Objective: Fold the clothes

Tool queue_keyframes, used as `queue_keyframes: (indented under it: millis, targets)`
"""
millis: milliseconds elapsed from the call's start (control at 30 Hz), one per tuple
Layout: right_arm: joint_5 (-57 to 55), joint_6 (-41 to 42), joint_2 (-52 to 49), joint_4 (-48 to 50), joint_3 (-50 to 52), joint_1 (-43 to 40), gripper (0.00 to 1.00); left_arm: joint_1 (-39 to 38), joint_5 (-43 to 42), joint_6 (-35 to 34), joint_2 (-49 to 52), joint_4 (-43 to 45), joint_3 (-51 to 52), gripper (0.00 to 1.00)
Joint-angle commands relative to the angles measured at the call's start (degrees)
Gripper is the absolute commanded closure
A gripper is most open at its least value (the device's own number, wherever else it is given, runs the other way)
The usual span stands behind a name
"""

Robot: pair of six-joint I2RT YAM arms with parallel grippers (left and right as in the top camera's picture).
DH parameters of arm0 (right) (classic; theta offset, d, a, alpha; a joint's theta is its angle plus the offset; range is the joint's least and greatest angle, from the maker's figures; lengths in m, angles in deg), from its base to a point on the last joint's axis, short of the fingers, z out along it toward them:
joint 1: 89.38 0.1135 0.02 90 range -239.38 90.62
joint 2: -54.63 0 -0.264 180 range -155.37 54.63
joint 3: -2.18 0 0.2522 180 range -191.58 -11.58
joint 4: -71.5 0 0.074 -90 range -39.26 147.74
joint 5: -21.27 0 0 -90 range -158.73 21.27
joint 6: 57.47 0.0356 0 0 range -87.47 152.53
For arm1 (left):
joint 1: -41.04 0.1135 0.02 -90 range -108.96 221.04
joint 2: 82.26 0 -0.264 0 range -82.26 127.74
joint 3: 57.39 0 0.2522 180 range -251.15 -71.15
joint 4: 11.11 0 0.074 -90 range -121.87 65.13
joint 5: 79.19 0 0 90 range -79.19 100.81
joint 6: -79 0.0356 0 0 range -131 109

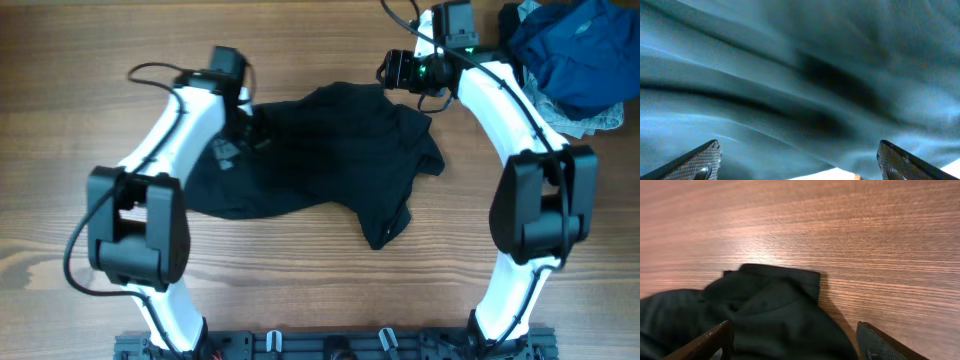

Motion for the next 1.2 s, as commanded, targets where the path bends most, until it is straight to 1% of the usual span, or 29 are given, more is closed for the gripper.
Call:
queue_keyframes:
  millis: [0, 33, 67, 100, 133, 167, 233, 267, 300, 333, 400, 500, 567, 600, 633, 700, 833, 900, 1167]
  targets:
    - [2.01, -2.54, -4.11, 0.55, -0.94, 0.83, 0.27, -4.02, -1.05, -2.03, 0.94, 0.46, 0.04, 0.0]
    - [1.97, -2.86, -4.63, 0.72, -0.94, 1.4, 0.31, -4.61, -1.07, -2.19, 0.96, 0.74, 0.04, 0.0]
    - [1.6, -3.61, -5.18, 1.11, -0.94, 2.45, 0.33, -4.96, -1.05, -2.16, 0.96, 1.09, 0.04, 0.0]
    - [0.85, -3.52, -5.55, 1.31, -0.94, 3.39, 0.41, -5.07, -1.07, -2.16, 0.96, 1.11, 0.04, 0.0]
    - [0.87, -3.52, -5.99, 1.44, -0.94, 4.31, 0.47, -5.09, -1.07, -2.16, 0.96, 0.98, 0.04, 0.0]
    - [-0.2, -3.56, -6.56, 1.42, -0.94, 5.46, 0.55, -5.09, -1.09, -2.19, 0.96, 0.87, 0.37, 0.01]
    - [-3.17, -3.56, -6.97, 1.64, -0.94, 7.87, 0.76, -5.07, -1.03, -2.16, 0.96, 1.46, 2.25, 0.08]
    - [-3.67, -3.54, -6.97, 2.08, -0.94, 8.59, 0.83, -5.07, -1.07, -2.19, 0.96, 2.03, 3.08, 0.13]
    - [-3.93, -3.52, -6.97, 2.49, -0.94, 9.31, 0.87, -5.07, -1.09, -2.25, 0.96, 2.67, 3.85, 0.21]
    - [-4.94, -3.37, -7.19, 2.64, -0.94, 9.9, 0.89, -5.07, -1.11, -2.38, 0.96, 3.34, 4.72, 0.33]
    - [-6.23, -3.15, -8.22, 2.69, -0.94, 10.38, 0.92, -5.09, -1.11, -2.38, 0.96, 3.45, 5.62, 0.48]
    - [-6.23, -2.32, -10.75, 2.54, -0.92, 10.36, 0.94, -5.09, -1.31, -2.38, 0.96, 3.23, 5.9, 0.75]
    - [-6.23, -1.99, -11.61, 2.93, -0.94, 10.36, 0.93, -5.09, -1.31, -2.38, 0.96, 3.28, 5.95, 0.84]
    - [-6.25, -2.01, -11.67, 3.43, -0.94, 10.25, 0.93, -5.07, -1.31, -2.38, 0.96, 3.48, 5.95, 0.91]
    - [-6.27, -2.01, -11.67, 4.09, -0.94, 10.25, 0.92, -5.09, -1.31, -2.38, 0.96, 3.72, 5.95, 0.95]
    - [-6.25, -1.81, -11.69, 5.55, -0.94, 9.92, 0.92, -5.09, -1.42, -3.28, 1.42, 3.91, 5.95, 0.96]
    - [-6.25, -1.62, -12.17, 7.74, -0.94, 9.49, 0.92, -6.38, -7.08, -3.89, 5.68, 4.31, 5.95, 0.96]
    - [-6.29, -1.99, -13.51, 8.35, -0.94, 9.16, 0.92, -8.07, -7.34, -5.4, 7.78, 4.11, 5.95, 0.96]
    - [-6.23, -2.05, -13.73, 9.33, -0.94, 5.4, 0.92, -12.31, -7.96, -5.77, 9.42, 2.56, 5.95, 0.96]
